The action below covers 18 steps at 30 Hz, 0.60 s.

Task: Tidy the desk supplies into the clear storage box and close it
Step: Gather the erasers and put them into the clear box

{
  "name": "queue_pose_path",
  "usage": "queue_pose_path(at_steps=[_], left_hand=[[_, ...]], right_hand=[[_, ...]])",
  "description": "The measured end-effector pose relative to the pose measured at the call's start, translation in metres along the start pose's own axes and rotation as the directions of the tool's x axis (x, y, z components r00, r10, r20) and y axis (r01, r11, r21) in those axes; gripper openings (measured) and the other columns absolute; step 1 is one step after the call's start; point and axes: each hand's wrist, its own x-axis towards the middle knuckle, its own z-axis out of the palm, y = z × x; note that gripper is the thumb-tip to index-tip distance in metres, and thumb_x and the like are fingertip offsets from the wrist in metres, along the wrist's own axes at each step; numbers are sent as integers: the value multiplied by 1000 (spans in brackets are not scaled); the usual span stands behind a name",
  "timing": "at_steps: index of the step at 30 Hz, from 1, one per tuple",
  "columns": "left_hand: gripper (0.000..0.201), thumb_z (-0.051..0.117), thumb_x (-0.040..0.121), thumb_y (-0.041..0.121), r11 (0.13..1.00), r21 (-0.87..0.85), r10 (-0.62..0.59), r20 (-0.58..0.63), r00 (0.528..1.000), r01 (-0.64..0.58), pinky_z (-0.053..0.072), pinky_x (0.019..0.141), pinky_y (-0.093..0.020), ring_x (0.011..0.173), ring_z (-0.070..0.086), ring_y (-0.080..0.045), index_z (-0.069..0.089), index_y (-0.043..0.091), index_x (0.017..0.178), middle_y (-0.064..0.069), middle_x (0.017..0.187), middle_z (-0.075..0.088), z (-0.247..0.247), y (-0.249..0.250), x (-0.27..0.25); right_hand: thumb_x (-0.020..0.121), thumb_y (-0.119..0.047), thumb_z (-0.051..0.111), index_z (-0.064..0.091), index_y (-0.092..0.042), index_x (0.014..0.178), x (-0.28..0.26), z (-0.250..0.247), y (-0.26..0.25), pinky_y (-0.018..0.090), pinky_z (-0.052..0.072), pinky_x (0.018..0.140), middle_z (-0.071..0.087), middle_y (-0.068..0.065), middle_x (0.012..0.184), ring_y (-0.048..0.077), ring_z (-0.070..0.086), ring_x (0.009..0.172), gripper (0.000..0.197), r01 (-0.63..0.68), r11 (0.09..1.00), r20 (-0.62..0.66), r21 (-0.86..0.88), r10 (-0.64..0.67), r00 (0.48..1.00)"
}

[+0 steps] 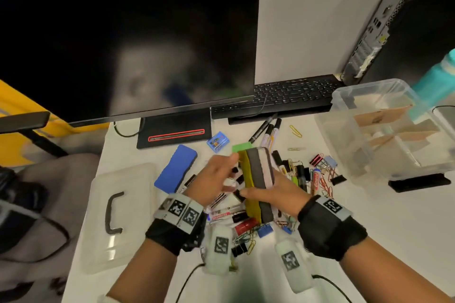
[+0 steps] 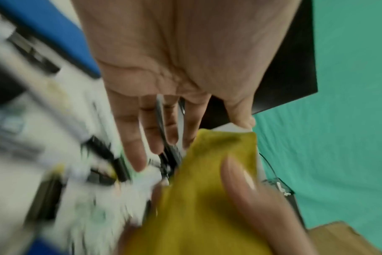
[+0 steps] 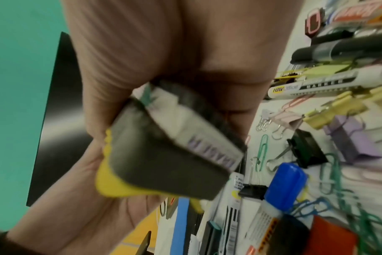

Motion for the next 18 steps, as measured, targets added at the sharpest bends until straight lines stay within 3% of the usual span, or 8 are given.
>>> queue_pose_path(at_steps=[2,4,7,10,12,14,16,18], left_hand=[[54,45,88,57,958,286,63,-253,965,12,51,84,-40,98,59,-27,59,10,112,-14,111,54,-33,-13,25],[52,52,86,52,807,567,114,-427,897,167,42,96,-42,113,51,-33,57,13,120,-18,125,49,-65,-30,48],[66,57,84,48,515,754,-52,-447,893,408,36,103,-41,126,37,-33,37,16,138,-11,141,35,-85,-55,64],[75,63,80,48,422,798,-108,-428,897,431,40,100,-41,121,42,-31,30,15,138,-10,134,39,-83,-71,64],[73,63,80,43,442,792,-76,-435,897,421,42,98,-42,118,45,-32,30,15,139,-11,130,43,-84,-73,63],[68,61,83,40,610,702,-48,-428,902,366,40,100,-42,119,47,-34,32,14,139,-14,132,45,-89,-70,58],[61,58,84,45,898,360,-107,-379,919,253,41,102,-42,117,52,-32,40,19,136,-13,133,51,-94,-61,46],[39,52,90,45,982,-105,-182,-280,942,158,45,99,-42,105,60,-27,54,21,121,-10,117,63,-92,-49,24]], right_hand=[[74,-23,78,55,-23,119,1,1,0,33,55,87,69,-3,101,13,66,94,51,-23,997,-48,-75,20,999],[76,-20,76,53,-25,114,-4,3,2,22,55,75,66,-5,94,6,64,84,45,-24,994,-97,-109,14,995],[77,-11,73,55,-29,99,-16,6,9,14,51,57,65,0,83,7,62,71,34,-15,997,-167,-75,2,986],[75,-10,72,60,-20,100,-26,3,18,29,56,68,67,12,89,20,65,78,30,-36,995,-209,-98,14,978],[75,-10,72,60,-13,101,-30,0,25,37,57,75,67,17,92,28,67,83,29,-58,993,-226,-106,33,974],[74,-11,72,61,-13,101,-34,-4,31,45,57,79,68,18,94,31,67,87,29,-68,993,-253,-92,43,966],[76,-8,71,62,-10,101,-37,-6,34,47,56,80,68,20,95,33,66,87,27,-71,993,-281,-90,43,959],[78,-5,69,62,-3,100,-38,-6,34,48,55,80,67,27,95,38,65,87,23,-67,994,-283,-82,41,958]])
